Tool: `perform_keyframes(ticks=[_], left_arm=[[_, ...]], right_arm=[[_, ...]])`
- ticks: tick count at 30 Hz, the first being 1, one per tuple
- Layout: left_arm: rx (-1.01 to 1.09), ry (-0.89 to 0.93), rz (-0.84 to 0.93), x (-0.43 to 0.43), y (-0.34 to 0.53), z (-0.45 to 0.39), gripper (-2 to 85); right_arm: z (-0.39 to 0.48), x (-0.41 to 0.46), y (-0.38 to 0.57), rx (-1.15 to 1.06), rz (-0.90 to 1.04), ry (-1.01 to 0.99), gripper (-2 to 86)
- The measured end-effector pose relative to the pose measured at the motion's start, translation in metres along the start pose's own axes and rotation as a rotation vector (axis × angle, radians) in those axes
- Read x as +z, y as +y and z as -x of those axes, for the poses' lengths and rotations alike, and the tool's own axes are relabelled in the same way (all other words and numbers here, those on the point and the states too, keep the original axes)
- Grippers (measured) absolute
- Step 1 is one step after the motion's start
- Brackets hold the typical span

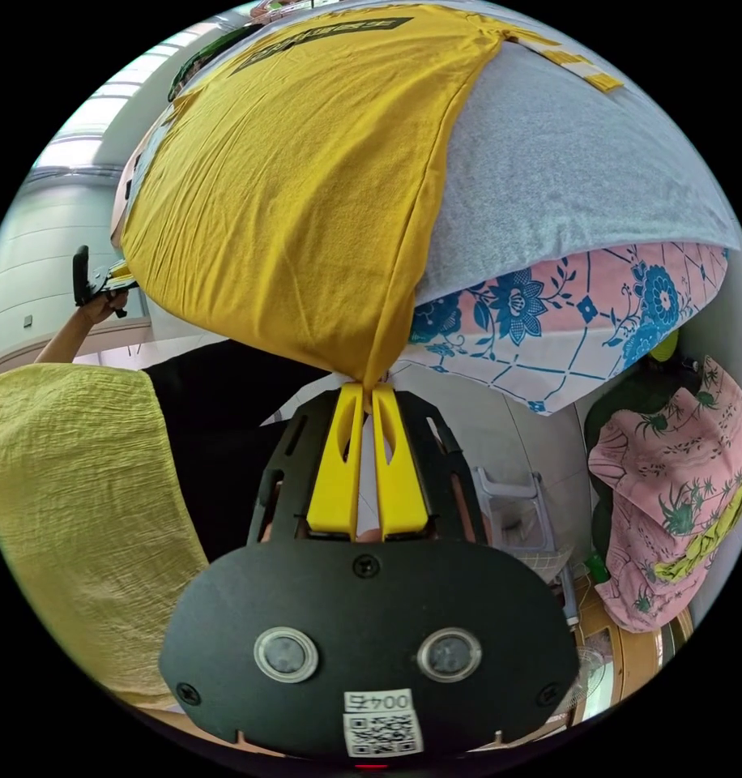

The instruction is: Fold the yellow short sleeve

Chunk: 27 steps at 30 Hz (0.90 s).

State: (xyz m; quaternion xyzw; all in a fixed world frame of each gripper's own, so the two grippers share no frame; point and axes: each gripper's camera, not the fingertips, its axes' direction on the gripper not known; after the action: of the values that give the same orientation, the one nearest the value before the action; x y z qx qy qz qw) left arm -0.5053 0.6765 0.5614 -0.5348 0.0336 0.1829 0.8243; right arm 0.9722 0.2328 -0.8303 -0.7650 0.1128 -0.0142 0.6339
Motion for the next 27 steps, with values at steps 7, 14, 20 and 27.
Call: perform_keyframes(ticks=[7, 14, 20, 27], left_arm=[[0.011, 0.027, -0.031, -0.002, 0.005, 0.031, 6.2], [-0.019, 0.124, 0.010, -0.014, 0.035, 0.066, 2.7], [-0.041, 0.118, 0.009, -0.040, 0.051, 0.087, 1.7], [-0.157, 0.177, 0.016, -0.072, 0.057, 0.116, 1.4]], right_arm=[[0.002, -0.027, 0.014, -0.001, 0.021, 0.015, -0.2], [0.004, -0.059, 0.039, 0.006, 0.013, 0.004, -0.2], [0.005, -0.092, 0.071, 0.022, -0.038, 0.005, -0.4], [0.015, -0.129, 0.106, -0.009, -0.065, 0.015, -0.5]])
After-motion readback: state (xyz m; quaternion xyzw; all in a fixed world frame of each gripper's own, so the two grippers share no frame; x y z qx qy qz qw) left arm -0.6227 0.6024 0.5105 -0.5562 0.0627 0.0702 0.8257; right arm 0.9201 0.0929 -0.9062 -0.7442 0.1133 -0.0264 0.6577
